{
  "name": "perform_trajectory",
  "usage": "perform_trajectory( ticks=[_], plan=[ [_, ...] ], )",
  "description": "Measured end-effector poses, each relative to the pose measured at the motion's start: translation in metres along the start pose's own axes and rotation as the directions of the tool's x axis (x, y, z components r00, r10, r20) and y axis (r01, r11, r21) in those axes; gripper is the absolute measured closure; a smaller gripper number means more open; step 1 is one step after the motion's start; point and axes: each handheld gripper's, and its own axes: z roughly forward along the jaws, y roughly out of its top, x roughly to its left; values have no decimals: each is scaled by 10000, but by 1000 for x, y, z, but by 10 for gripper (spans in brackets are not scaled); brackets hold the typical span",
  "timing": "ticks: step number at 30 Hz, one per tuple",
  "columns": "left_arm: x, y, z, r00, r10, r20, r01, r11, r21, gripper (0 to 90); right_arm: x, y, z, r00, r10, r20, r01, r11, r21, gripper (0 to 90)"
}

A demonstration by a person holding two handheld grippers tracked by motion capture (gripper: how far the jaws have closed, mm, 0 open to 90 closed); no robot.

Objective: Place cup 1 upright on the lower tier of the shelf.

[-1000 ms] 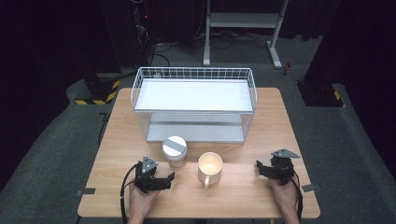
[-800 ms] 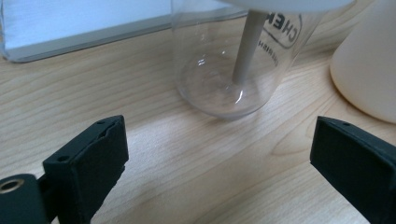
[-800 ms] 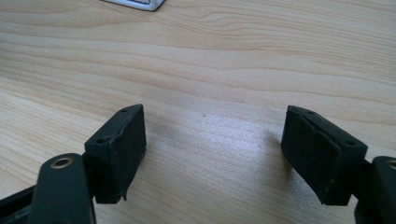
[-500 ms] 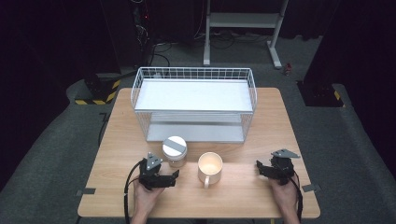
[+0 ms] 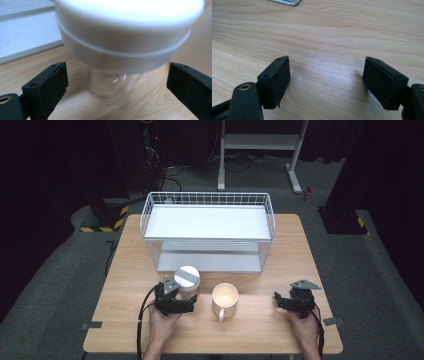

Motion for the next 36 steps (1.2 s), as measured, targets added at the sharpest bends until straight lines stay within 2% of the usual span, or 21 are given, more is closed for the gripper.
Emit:
perform_trajectory(
  ticks=[18,24,36],
  plan=[
    [-2,6,13,9998,-193,-90,190,9995,-260,65,0,0,0,10000,-1,1,1,10000,0,226],
    [-1,7,16,9994,-316,-168,307,9983,-501,86,0,0,0,10000,-3,0,3,10000,-1,226],
    [-3,7,19,9996,-176,-218,160,9974,-709,159,0,0,0,10000,-2,1,2,10000,1,226]
  ],
)
